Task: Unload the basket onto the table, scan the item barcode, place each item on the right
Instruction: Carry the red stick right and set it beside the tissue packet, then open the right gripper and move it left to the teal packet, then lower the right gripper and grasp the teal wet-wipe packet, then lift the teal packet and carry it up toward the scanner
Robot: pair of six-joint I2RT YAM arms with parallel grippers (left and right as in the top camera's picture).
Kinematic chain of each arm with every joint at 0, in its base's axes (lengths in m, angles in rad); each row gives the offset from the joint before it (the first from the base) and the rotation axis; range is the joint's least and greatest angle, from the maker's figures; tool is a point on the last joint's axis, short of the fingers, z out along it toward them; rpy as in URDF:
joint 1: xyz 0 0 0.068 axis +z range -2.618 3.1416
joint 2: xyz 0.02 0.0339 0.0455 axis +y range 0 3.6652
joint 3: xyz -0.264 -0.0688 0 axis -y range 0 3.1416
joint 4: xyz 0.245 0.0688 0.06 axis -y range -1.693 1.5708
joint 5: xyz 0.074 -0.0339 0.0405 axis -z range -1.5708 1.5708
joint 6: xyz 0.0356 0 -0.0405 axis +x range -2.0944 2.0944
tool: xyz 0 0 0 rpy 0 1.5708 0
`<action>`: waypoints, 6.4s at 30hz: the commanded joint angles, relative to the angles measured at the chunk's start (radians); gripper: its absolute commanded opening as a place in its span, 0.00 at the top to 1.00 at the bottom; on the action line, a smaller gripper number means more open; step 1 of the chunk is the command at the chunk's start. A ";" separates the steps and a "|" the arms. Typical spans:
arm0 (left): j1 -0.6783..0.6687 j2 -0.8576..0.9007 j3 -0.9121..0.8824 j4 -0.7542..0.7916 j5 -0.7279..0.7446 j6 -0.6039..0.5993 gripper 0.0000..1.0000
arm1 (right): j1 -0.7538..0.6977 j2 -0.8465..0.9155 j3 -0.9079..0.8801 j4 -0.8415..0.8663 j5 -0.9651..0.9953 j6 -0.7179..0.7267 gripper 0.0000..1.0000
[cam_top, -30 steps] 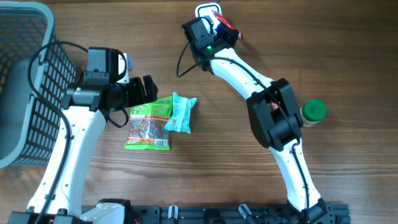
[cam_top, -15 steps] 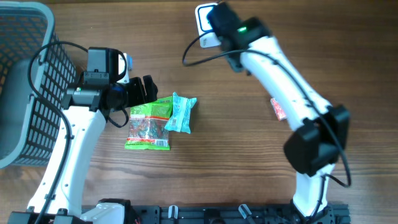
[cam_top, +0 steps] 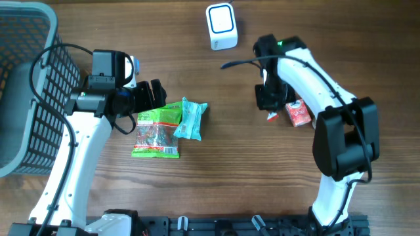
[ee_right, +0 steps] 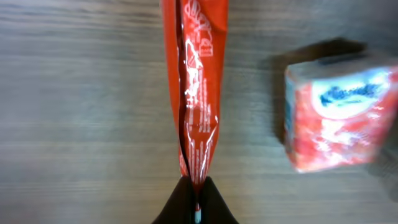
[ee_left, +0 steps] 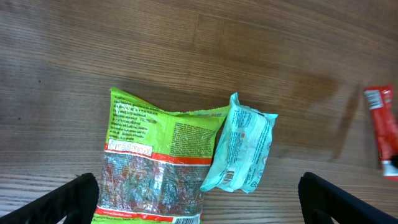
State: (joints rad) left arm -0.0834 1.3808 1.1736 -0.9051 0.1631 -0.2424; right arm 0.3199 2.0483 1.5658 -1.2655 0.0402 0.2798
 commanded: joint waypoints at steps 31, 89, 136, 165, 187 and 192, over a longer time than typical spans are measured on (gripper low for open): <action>-0.005 0.002 0.003 0.002 0.011 -0.005 0.00 | -0.134 0.010 -0.175 0.132 -0.041 -0.011 0.77; -0.005 0.002 0.003 0.002 0.011 -0.005 0.00 | 0.026 -0.124 -0.100 0.302 -0.602 -0.050 0.48; -0.005 0.002 0.003 0.002 0.011 -0.005 0.00 | 0.332 -0.257 -0.493 0.830 -0.220 0.426 0.44; -0.005 0.002 0.003 0.002 0.011 -0.005 0.00 | 0.315 -0.095 -0.495 0.966 -0.297 0.488 0.76; -0.005 0.002 0.003 0.002 0.011 -0.005 0.00 | 0.209 -0.754 -0.494 0.722 -0.488 0.018 0.96; -0.005 0.002 0.003 0.002 0.011 -0.005 0.00 | 0.209 -0.837 -0.494 0.670 -0.491 -0.008 0.96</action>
State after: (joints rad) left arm -0.0834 1.3808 1.1736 -0.9054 0.1631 -0.2424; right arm 0.5301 1.2533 1.0664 -0.5797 -0.4232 0.3099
